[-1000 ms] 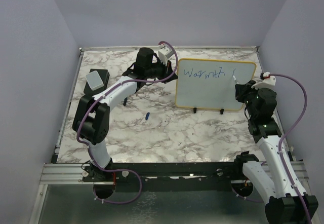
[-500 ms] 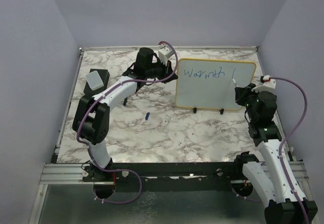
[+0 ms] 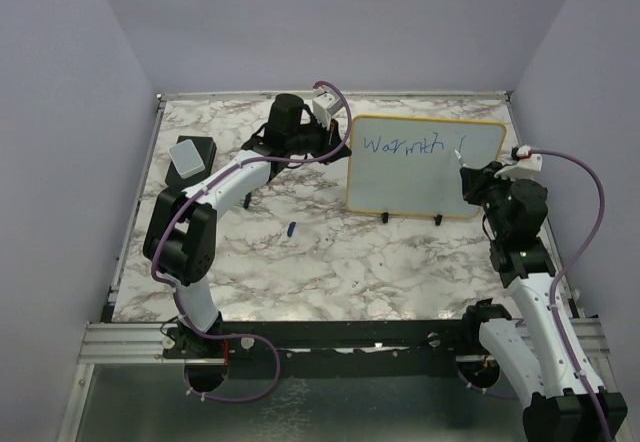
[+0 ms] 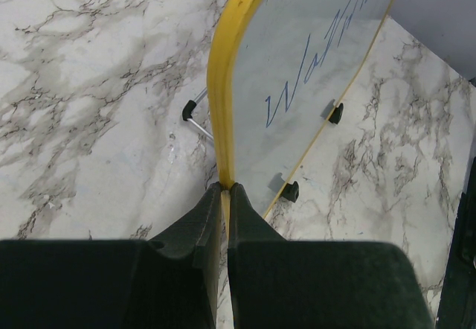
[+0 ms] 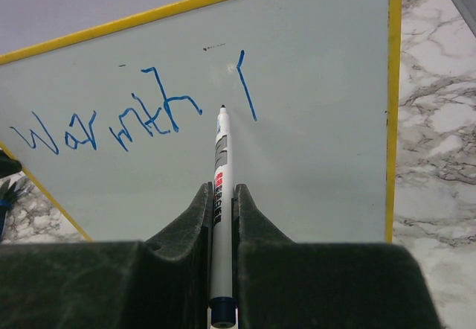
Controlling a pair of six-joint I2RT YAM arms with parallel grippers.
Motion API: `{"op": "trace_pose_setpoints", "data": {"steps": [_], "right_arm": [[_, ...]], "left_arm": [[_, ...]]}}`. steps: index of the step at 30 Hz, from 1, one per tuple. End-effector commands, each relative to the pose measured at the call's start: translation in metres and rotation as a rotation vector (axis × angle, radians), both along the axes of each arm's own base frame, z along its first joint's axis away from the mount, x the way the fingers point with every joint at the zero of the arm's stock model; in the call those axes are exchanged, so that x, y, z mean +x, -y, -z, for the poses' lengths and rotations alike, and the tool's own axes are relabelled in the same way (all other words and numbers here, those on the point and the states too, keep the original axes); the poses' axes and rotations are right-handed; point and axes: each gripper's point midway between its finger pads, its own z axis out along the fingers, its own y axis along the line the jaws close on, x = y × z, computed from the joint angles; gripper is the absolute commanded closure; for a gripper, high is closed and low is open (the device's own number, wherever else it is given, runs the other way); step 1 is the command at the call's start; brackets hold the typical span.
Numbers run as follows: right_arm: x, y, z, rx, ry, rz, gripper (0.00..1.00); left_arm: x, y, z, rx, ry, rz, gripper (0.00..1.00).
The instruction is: Write a sentence on the whiteboard
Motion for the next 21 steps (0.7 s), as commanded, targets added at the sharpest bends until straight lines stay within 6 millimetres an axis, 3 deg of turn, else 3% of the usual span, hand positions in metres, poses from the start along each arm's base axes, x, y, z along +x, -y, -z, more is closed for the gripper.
{"op": "trace_pose_setpoints", "data": {"steps": [1,21], "right_arm": [[0.006,0.003,-0.016,-0.017,0.062,0.005,0.99],[0.008,0.025,-0.009,-0.026,0.032,0.131,0.99]], "left_arm": [[-0.006,-0.002,-0.004,0.016,0.010,0.009,1.00],[-0.005,-0.003,0.000,0.026,0.007,0.008,1.00]]}}
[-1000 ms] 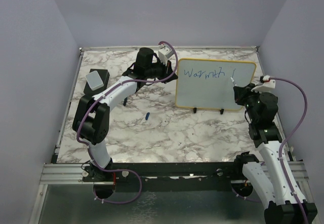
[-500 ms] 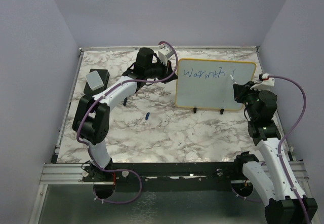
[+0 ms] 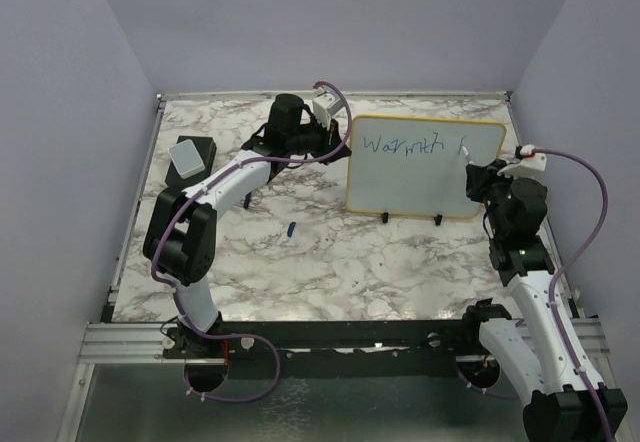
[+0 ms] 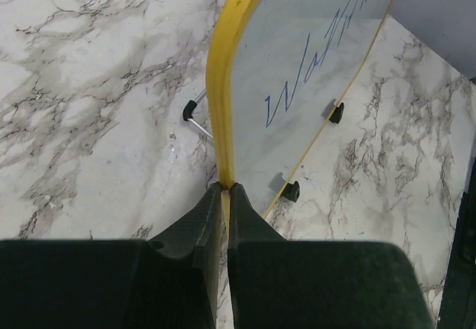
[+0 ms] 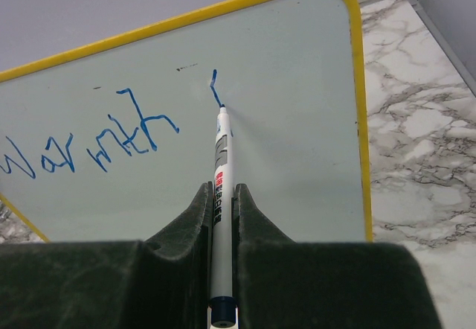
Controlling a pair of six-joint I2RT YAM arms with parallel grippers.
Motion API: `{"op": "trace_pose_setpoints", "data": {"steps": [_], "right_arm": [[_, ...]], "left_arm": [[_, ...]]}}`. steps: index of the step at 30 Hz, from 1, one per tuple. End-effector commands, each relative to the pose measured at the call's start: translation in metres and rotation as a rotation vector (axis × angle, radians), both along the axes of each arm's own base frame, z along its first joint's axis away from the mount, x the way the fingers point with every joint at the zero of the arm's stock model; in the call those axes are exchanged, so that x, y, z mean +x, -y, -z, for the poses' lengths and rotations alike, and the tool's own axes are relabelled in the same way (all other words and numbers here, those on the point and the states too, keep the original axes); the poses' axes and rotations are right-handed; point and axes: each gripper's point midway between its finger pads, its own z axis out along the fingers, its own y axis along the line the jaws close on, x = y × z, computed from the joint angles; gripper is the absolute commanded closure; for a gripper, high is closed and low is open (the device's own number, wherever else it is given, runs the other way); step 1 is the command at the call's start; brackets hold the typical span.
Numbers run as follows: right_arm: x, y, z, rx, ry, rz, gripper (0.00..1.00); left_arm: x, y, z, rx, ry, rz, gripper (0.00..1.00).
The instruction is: Write a sentence on the whiteboard
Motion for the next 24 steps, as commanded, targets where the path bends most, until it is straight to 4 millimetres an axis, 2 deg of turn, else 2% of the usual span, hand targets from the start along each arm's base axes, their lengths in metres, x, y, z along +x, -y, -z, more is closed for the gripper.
{"op": "trace_pose_setpoints", "data": {"steps": [1,6,15,24], "right_arm": [[0.000,0.010,-0.005,-0.008,0.009,0.051,0.99],[0.001,0.008,-0.004,-0.010,0.007,0.036,0.99],[0.004,-0.016,-0.009,-0.017,0.030,-0.103,0.99],[0.008,-0.013,-0.005,-0.015,0.018,-0.084,0.99]], "left_arm": [[-0.005,-0.003,-0.001,0.022,0.004,0.007,1.00],[-0.006,-0.002,-0.002,0.023,0.005,0.009,1.00],[-0.006,-0.002,-0.001,0.023,0.003,0.010,1.00],[-0.006,-0.002,-0.001,0.024,0.001,0.010,1.00]]}}
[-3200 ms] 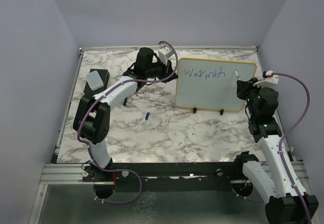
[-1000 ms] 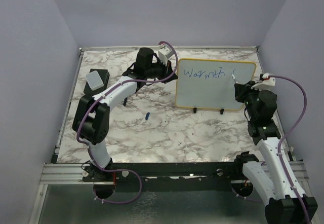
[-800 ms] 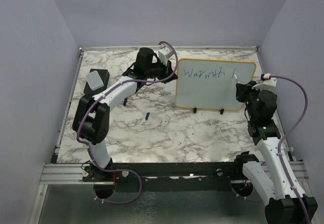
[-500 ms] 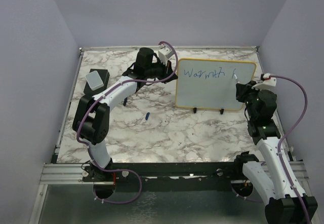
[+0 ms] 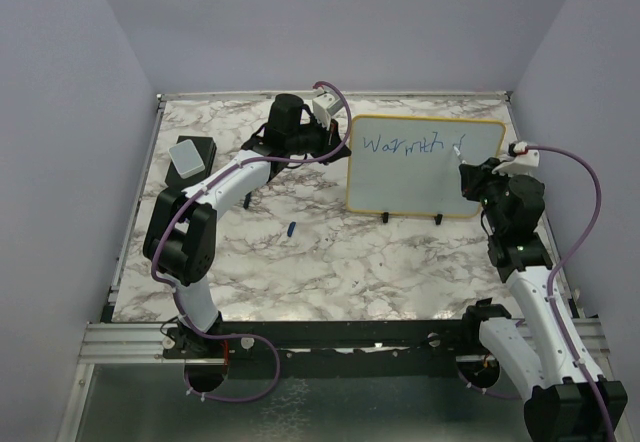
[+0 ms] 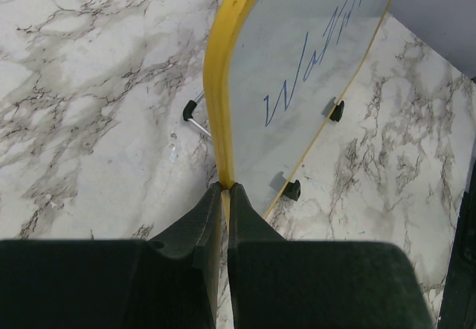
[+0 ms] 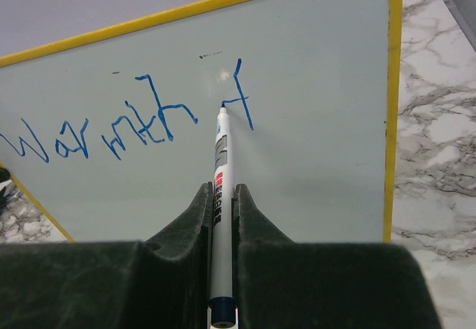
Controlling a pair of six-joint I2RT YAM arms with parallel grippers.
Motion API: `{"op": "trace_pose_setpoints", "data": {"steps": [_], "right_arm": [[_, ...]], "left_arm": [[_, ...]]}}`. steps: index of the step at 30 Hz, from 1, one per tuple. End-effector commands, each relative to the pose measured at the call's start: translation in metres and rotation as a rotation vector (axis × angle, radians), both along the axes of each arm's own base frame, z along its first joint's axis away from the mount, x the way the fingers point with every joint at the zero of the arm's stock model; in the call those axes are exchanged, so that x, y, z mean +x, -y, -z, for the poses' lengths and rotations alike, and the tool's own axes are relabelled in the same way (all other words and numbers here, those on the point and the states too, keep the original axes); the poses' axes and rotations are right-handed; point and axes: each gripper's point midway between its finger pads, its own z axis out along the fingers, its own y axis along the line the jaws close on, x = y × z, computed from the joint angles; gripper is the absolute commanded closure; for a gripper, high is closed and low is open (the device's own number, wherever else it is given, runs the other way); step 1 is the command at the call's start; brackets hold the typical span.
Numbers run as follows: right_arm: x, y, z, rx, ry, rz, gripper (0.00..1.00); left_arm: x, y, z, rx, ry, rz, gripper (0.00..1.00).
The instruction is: Write a sentence on the whiteboard
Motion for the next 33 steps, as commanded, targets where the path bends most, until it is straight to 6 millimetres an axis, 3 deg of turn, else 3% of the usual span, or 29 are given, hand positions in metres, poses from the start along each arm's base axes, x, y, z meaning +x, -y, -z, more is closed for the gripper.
{"op": "trace_pose_setpoints", "data": {"steps": [1,16,33], "right_arm": [[0.002,0.002,-0.010,-0.008,0.029,0.002,0.99],[-0.003,0.023,-0.009,-0.006,0.022,0.129,0.99],[-0.012,0.019,-0.021,-0.005,0.067,0.102,0.99]], "left_arm": [[-0.006,-0.002,-0.001,0.022,0.003,0.010,1.00],[-0.006,-0.002,-0.002,0.022,0.005,0.009,1.00],[-0.006,-0.003,-0.002,0.029,0.005,0.010,1.00]]}}
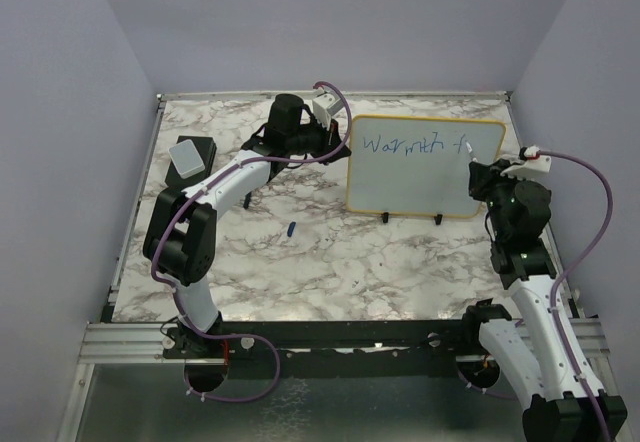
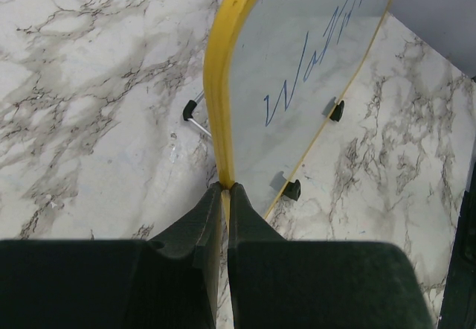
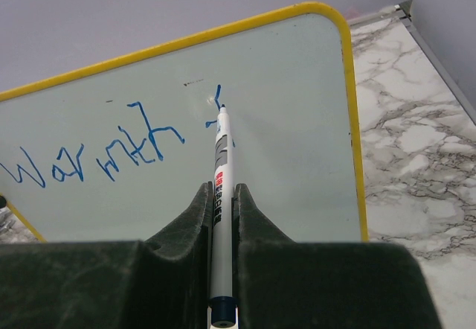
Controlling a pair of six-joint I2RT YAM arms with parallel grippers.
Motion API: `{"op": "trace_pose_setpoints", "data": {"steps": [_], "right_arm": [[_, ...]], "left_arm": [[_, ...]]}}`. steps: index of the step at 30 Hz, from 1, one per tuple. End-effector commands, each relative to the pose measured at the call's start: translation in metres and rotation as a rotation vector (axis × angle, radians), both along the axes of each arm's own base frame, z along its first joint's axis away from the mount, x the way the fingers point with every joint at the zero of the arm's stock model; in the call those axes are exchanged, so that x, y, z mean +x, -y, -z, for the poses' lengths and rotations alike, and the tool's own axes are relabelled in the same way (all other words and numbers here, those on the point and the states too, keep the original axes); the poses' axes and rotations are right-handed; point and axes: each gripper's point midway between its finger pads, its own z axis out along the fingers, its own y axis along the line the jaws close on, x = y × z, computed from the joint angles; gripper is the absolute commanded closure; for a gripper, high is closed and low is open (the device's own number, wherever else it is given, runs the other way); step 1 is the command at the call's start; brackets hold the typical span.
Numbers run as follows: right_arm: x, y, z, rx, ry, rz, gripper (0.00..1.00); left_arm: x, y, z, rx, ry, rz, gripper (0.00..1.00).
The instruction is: Write a sentence on the whiteboard
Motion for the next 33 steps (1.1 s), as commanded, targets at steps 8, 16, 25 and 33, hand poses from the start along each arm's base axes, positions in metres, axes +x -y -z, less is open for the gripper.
{"op": "trace_pose_setpoints", "data": {"steps": [8,16,25,33], "right_arm": [[-0.012,0.016,-0.002,0.023,0.004,0.093,0.99],[-0.015,0.020,0.007,0.050,-0.020,0.126,0.99],[-0.009,0.002,0.011,0.046,0.012,0.017,0.99],[-0.003,-0.003,0.014,0.035,0.008,-0.010,0.99]], "left_arm": [[-0.008,-0.004,-0.007,0.033,0.018,0.015,1.00],[-0.009,-0.006,-0.005,0.052,0.021,0.018,1.00],[-0.010,-0.006,0.002,0.063,0.003,0.024,1.00],[-0.012,-0.008,0.000,0.063,0.007,0.024,1.00]]}}
